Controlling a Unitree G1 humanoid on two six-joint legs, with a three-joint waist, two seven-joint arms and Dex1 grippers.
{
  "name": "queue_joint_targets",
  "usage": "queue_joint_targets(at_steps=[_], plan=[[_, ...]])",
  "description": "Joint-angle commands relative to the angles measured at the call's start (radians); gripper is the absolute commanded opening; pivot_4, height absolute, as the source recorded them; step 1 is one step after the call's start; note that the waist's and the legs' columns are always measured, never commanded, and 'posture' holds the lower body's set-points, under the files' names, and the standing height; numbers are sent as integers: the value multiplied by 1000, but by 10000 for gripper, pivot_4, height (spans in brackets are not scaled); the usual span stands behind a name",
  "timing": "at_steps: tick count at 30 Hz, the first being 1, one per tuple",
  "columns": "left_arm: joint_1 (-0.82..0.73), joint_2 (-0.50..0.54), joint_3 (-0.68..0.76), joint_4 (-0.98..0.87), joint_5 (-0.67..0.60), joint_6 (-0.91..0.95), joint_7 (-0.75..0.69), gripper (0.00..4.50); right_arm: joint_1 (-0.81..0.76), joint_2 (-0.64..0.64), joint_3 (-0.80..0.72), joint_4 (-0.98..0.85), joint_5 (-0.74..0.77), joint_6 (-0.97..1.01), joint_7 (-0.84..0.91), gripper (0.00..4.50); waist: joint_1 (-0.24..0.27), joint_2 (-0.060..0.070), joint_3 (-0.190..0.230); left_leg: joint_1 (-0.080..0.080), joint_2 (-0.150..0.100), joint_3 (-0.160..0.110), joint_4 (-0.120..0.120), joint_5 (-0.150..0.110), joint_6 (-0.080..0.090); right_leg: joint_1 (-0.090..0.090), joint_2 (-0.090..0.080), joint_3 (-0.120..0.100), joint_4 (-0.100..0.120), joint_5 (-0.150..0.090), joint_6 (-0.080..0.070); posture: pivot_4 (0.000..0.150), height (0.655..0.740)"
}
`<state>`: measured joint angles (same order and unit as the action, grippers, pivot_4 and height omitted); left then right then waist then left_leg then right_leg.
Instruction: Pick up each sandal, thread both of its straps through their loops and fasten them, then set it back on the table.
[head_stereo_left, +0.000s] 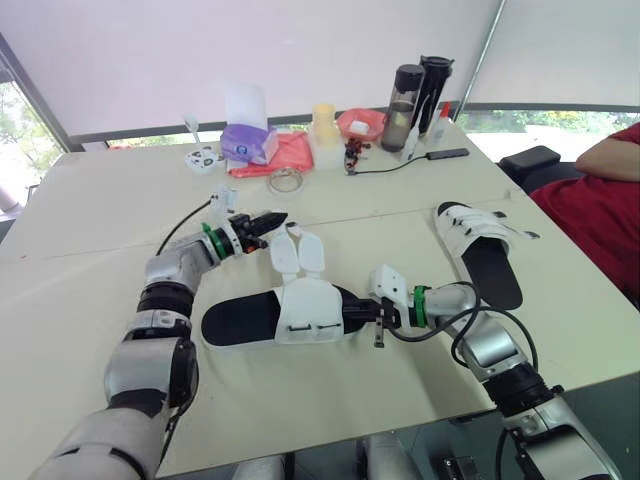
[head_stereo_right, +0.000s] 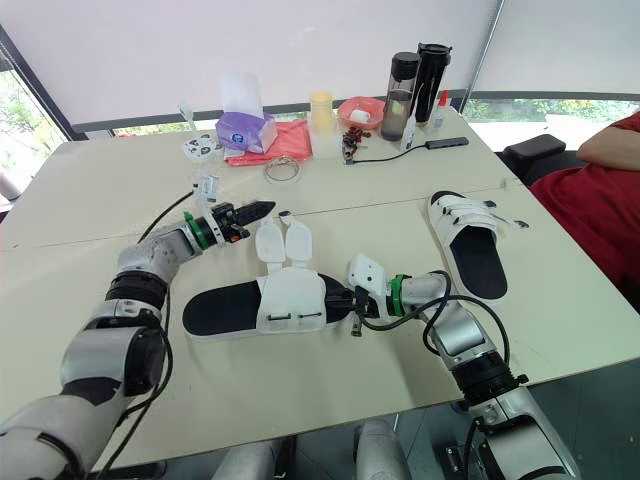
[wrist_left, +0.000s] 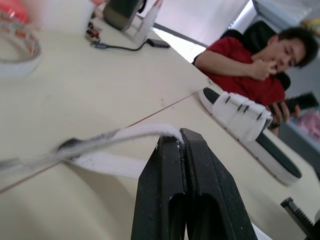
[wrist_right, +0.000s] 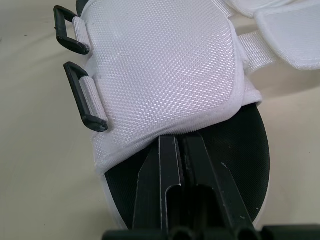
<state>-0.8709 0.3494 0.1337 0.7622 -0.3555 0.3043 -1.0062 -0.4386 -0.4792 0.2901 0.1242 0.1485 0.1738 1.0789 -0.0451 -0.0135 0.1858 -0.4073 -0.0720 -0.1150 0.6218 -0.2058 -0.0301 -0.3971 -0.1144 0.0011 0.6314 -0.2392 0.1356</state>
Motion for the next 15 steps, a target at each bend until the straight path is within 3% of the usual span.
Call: queue_joint_targets(at_steps=[1,5,8,15], plan=[[55,28,-115,-220,137,-270,-23,426,16,5,31,40,-41,9,-12,440,1,0,0,0,0,0,0,0,-1,0,0,0,0,0,0,1500,7400],[167,95,-249,-443,289,-672,-78,426,15,1,25,54,-42,-2,-14,440,3,0,0,0,0,0,-3,1,-2,-1,0,1,-2,1,-1,1500,7400],[232,165,-317,-507,387,-1027,-81,426,16,1,22,59,-43,-8,-19,440,4,1,-1,2,0,2,-7,1,-3,-1,0,4,-4,0,-2,1500,7400],[197,226,-244,-260,671,-1700,166,426,21,11,19,76,-44,-24,-33,440,8,1,-1,4,1,3,-8,2,-2,-1,0,7,-4,-1,-5,1500,7400]])
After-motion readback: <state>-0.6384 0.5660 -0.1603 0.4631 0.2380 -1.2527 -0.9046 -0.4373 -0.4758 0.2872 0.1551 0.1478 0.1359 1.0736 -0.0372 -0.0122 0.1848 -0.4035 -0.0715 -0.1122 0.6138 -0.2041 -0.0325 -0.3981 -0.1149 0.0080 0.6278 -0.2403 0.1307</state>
